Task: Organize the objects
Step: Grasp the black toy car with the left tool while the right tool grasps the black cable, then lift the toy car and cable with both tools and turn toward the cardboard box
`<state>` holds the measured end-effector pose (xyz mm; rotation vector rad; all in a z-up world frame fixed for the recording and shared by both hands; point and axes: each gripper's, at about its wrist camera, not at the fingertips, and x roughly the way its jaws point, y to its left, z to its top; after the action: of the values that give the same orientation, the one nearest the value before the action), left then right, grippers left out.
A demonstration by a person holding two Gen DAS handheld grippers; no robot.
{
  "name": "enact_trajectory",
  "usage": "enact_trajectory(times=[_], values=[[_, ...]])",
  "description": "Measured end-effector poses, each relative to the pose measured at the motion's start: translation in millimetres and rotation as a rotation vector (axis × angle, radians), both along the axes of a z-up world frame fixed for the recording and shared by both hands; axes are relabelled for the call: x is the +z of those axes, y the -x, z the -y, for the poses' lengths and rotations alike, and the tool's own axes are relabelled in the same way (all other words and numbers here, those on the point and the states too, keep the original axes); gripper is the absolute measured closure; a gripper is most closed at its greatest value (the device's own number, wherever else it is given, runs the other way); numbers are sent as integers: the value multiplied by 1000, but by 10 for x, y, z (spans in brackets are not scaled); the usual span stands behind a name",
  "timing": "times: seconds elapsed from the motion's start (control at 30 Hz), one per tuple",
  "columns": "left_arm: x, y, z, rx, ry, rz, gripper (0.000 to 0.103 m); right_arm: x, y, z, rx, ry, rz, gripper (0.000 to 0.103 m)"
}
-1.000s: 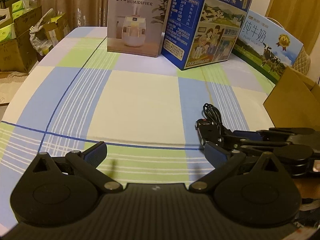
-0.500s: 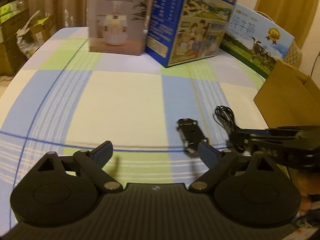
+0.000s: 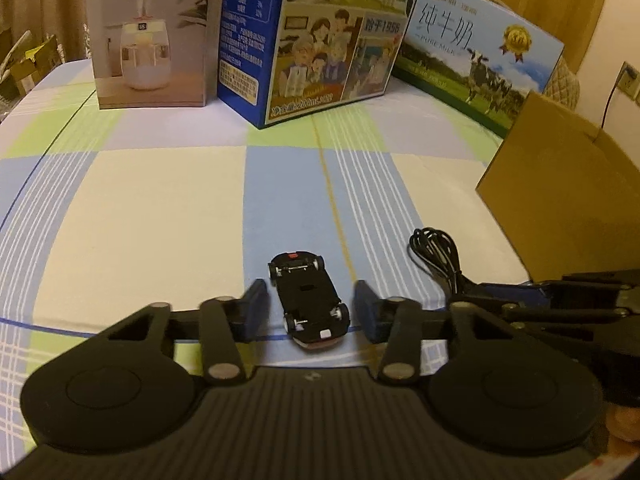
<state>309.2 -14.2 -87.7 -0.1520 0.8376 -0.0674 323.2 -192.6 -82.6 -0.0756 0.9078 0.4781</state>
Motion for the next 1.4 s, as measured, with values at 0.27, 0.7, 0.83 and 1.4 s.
enact_trajectory(times=[0.27,0.7,0.83,1.4], values=[[-2,29,-18,-11,-44,-20,76,-13,16,-56,30,-15,-10,84],[47,224,-94,-42,-89,-59,76,-90,43,-152,85,-1,-42,83],[9,215,-92,-34,-98,-55,65,-111,40,-152,100,5,-29,83],[10,182,-129,-12,-57,-68,78,-125,11,-198,105,1,-9,82]])
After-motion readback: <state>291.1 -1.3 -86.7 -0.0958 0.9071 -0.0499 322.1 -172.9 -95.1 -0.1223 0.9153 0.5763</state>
